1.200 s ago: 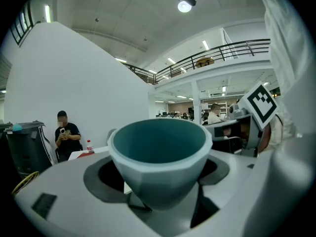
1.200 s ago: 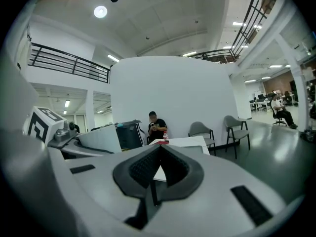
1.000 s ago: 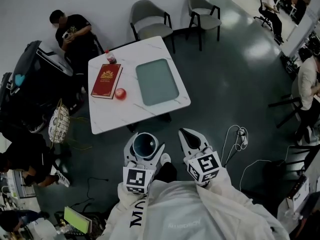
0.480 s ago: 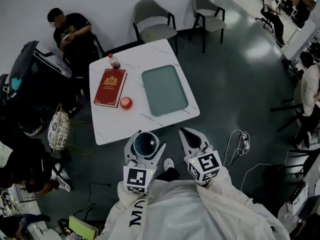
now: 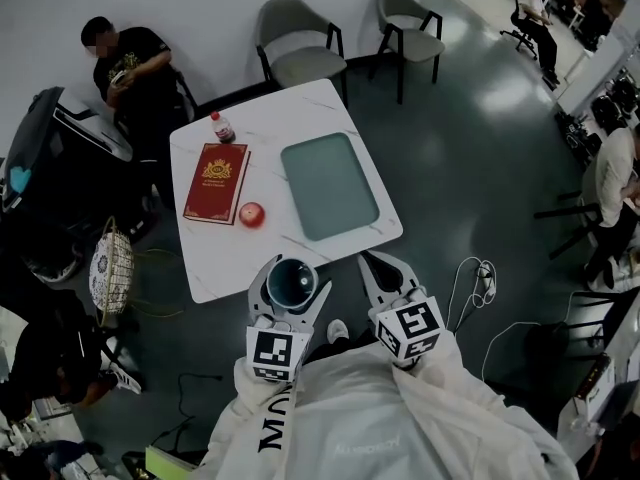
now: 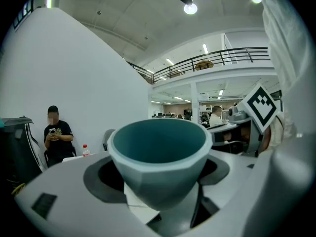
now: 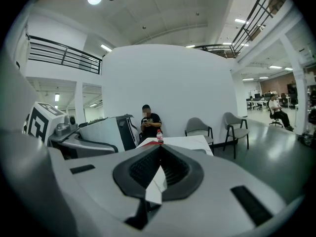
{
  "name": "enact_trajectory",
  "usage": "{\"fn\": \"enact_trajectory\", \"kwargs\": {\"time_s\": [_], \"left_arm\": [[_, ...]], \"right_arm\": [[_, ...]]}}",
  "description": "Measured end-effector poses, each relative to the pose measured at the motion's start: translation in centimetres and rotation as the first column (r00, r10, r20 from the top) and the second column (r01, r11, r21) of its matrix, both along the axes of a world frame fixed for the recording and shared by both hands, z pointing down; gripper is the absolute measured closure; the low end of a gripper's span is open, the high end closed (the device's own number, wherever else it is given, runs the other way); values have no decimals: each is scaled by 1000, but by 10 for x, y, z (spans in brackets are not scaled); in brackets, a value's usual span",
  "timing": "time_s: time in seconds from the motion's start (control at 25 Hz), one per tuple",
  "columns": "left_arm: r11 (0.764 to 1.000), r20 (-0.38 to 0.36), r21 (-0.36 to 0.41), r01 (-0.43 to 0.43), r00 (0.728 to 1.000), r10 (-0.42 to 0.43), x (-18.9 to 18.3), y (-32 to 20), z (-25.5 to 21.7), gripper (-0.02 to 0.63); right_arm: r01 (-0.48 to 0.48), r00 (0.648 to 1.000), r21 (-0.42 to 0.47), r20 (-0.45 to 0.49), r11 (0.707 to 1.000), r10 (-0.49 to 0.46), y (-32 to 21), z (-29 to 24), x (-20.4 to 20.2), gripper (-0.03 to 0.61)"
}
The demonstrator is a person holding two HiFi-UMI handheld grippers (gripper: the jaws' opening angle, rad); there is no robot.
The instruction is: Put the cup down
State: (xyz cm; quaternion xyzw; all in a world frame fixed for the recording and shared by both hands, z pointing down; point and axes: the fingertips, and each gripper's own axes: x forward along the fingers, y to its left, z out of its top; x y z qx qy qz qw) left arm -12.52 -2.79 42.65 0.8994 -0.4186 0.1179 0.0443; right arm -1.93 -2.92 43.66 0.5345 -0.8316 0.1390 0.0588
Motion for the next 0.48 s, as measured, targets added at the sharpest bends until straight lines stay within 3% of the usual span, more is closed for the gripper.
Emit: {"fn": "enact_trajectory", "kwargs": {"time_s": [0.48], "left_arm": [[1000,-2,16,18,1000,-18,-11,-15,-3,215]], "right_arm": [[-3,1000,26,-5,1000,3,-15,-8,-7,574]]}}
